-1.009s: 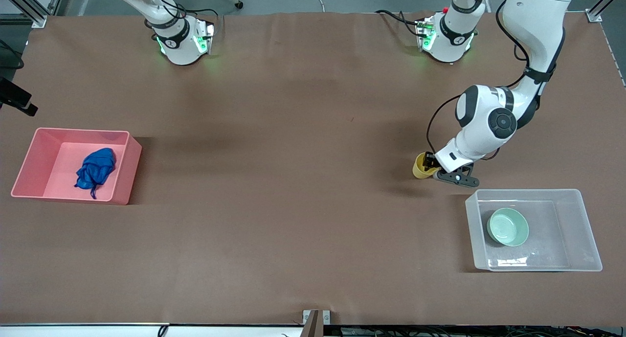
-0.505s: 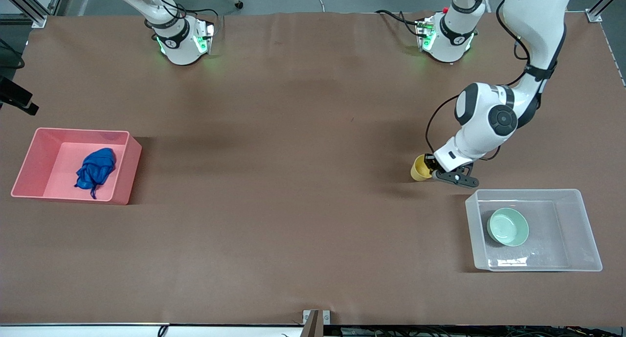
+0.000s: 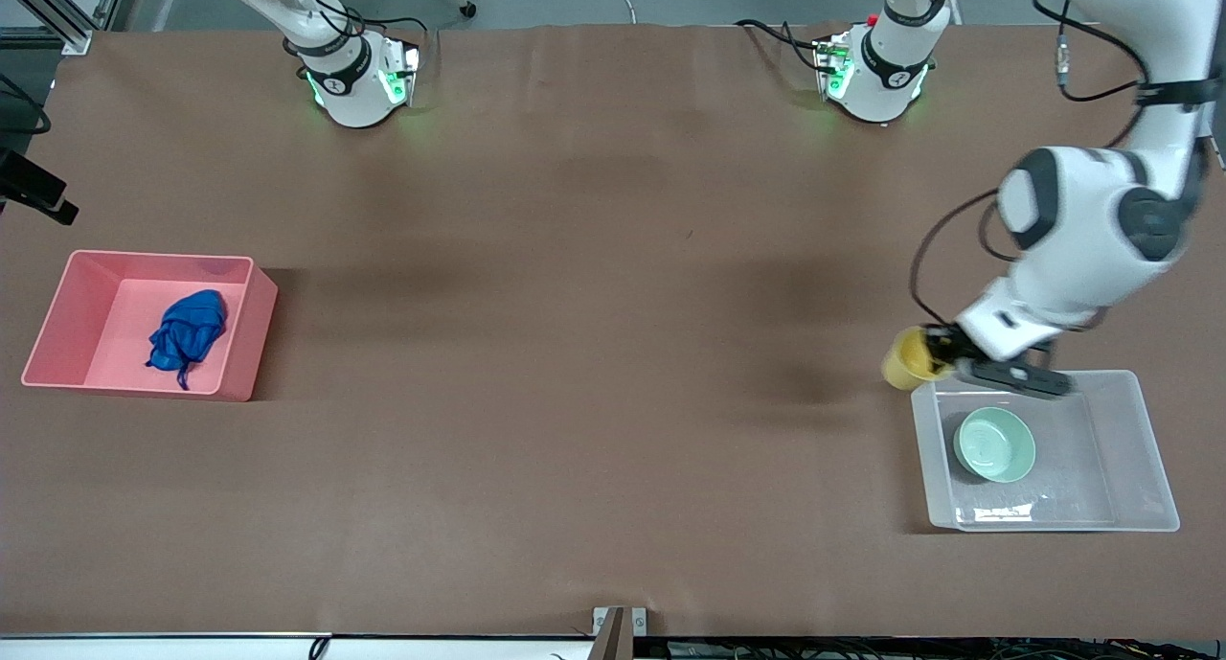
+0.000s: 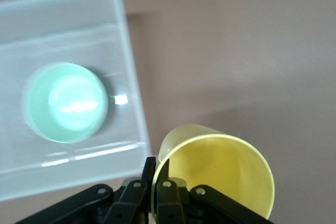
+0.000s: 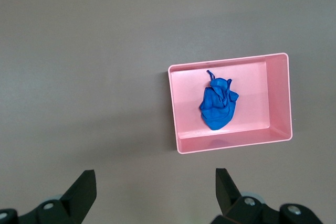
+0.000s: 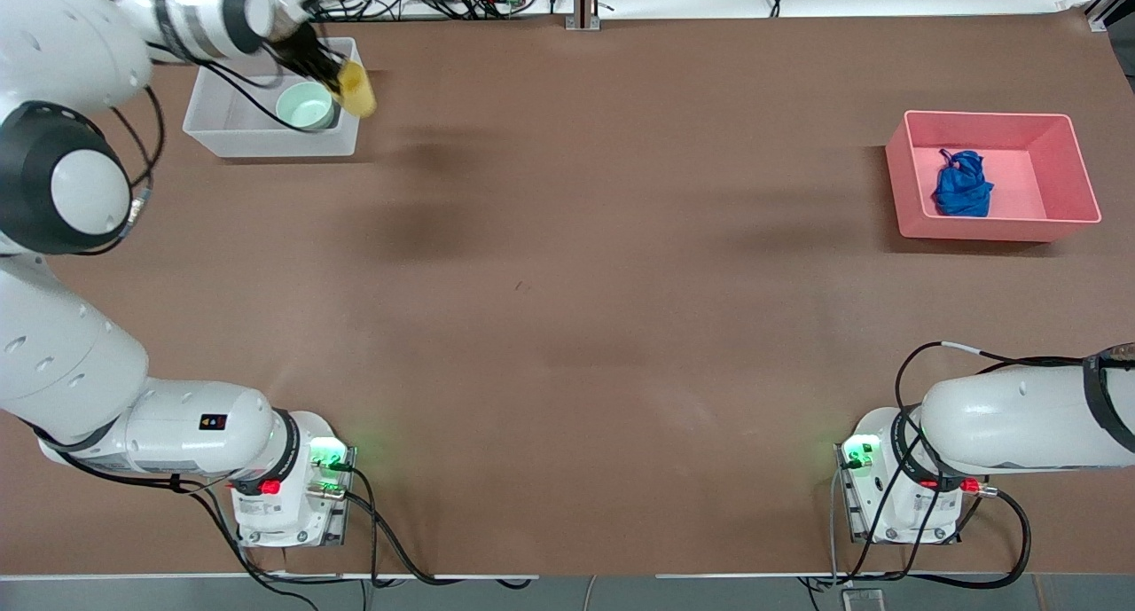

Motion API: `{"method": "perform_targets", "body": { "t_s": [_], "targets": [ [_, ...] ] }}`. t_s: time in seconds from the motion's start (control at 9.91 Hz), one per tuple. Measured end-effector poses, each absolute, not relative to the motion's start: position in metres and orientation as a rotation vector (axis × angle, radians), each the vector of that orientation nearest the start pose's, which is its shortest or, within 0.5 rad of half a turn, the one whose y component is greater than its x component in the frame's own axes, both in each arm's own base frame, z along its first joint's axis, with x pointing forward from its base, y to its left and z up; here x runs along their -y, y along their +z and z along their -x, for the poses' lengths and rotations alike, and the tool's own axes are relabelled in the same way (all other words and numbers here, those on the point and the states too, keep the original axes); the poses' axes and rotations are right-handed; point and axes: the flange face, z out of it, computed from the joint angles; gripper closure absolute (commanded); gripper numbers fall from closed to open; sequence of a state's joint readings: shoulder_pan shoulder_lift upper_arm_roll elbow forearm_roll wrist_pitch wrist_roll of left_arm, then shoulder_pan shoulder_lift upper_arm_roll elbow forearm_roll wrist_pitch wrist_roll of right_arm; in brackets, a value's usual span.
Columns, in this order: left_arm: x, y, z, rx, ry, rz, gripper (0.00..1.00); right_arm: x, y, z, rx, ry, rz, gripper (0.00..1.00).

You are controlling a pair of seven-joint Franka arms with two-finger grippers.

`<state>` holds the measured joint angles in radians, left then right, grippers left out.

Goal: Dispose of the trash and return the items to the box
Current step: 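Carry the yellow cup into the green bowl in the clear box, then open the left gripper and withdraw it from the box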

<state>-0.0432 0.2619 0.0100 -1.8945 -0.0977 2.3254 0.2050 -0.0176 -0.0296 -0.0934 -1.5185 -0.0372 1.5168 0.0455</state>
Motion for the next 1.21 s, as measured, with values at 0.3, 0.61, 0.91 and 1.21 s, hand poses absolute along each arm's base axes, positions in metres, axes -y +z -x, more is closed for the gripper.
{"method": "perform_targets", "body": {
  "t_s": [0.3, 0.61, 0.91, 1.21],
  "targets": [
    [-0.053, 0.354, -0.678, -0.172, -0.277, 3.118, 0.98, 0.064, 0.661, -0.536, -0.251, -0.042, 3.167, 0.00],
    [-0.078, 0.278, -0.702, -0.123, -0.185, 3.104, 0.91, 0.064, 0.659, -0.535, -0.253, -0.019, 3.166, 0.00],
    [-0.085, 0.251, -0.707, -0.107, -0.228, 3.100, 0.00, 0.064, 0.659, -0.534, -0.255, -0.007, 3.166, 0.00],
    [-0.086, 0.305, -0.716, -0.107, -0.350, 3.084, 0.00, 0.065, 0.659, -0.534, -0.256, -0.007, 3.166, 0.00]
  ]
}}
